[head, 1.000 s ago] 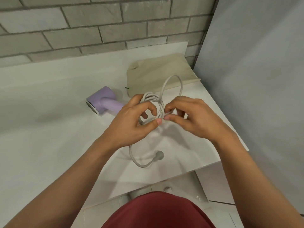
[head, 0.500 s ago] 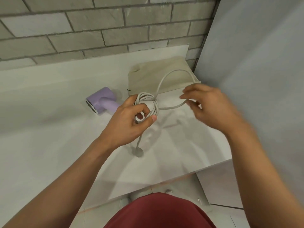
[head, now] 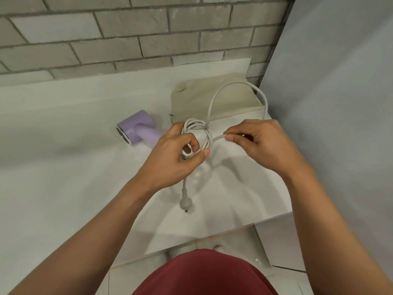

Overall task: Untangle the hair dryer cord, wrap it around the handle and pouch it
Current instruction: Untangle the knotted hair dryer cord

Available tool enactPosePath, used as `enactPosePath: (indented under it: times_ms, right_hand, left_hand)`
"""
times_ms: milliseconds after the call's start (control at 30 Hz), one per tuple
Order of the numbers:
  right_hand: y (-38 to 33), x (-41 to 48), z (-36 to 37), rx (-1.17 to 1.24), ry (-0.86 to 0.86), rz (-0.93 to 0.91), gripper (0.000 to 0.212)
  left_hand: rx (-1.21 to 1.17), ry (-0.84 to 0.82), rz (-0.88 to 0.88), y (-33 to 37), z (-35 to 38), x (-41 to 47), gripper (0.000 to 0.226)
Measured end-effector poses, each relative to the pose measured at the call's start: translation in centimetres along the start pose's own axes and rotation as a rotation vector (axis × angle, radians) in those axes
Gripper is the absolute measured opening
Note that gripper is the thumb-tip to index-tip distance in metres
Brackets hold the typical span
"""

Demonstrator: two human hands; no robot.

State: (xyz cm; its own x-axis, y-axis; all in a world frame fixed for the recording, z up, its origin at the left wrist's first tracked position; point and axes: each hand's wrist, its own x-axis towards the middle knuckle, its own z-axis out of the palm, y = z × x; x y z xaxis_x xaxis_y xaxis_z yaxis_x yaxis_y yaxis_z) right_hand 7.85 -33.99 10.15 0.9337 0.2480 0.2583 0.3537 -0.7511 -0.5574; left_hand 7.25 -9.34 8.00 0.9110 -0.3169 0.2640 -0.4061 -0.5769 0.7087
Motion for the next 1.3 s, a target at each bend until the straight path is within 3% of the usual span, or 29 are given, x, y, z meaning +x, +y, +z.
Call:
enactPosePath:
  times_ms: [233, 333, 400, 533, 600, 700, 867, 1033, 1200, 1300]
  right_hand:
    - [2.3, 0.2, -1.4, -0.159, 0.169, 0.112, 0.014]
    - [2.1, 0.2, -0.6, -0.286, 0.089, 0.173, 0.02]
    - [1.3, 0.0, 0.4, -0.306, 0.028, 0.12, 0.03]
    - [-0.5, 0.0, 3.0, -0.044, -0.21, -0.009, 0.055]
    - [-0.8, 0.0, 3.7, 0.061, -0.208, -0.001, 0.051]
    - [-0.4, 0.2, 3.8, -0.003, -0.131, -0.078, 0.027]
    - [1.7, 0.5, 1.6, -0.142, -0.035, 0.024, 0.032]
    - [2.1, 0.4, 1.8, -0.264, -0.002, 0.104, 0.036]
    - [2.0, -0.1, 2.0, -0.274, -0.035, 0.17, 0.032]
    - [1.5, -0.3, 2.0, -0.246, -0.055, 0.125, 0.033]
  left_hand:
    - [0.0, 0.008, -0.01, 0.2, -0.1, 0.3, 0.025]
    - [-0.01, -0.011, -0.008, 0.1, 0.1, 0.5, 0.024]
    - [-0.022, -0.027, -0.01, 0.2, 0.3, 0.6, 0.023]
    - [-0.078, -0.048, 0.002, 0.0, 0.3, 0.8, 0.019]
    - [-0.117, -0.065, -0.002, -0.1, 0.2, 0.6, 0.017]
    - [-0.141, -0.081, -0.016, -0.4, 0.2, 0.4, 0.019]
    - [-0.154, -0.049, -0.117, -0.8, 0.3, 0.4, 0.024]
    - [-0.016, -0.073, -0.117, -0.4, 1.2, 1.1, 0.024]
    - [0.042, -0.158, -0.134, -0.5, 1.1, 1.1, 0.062]
    - [0.105, -0.223, -0.084, -0.9, 0.7, 1.3, 0.068]
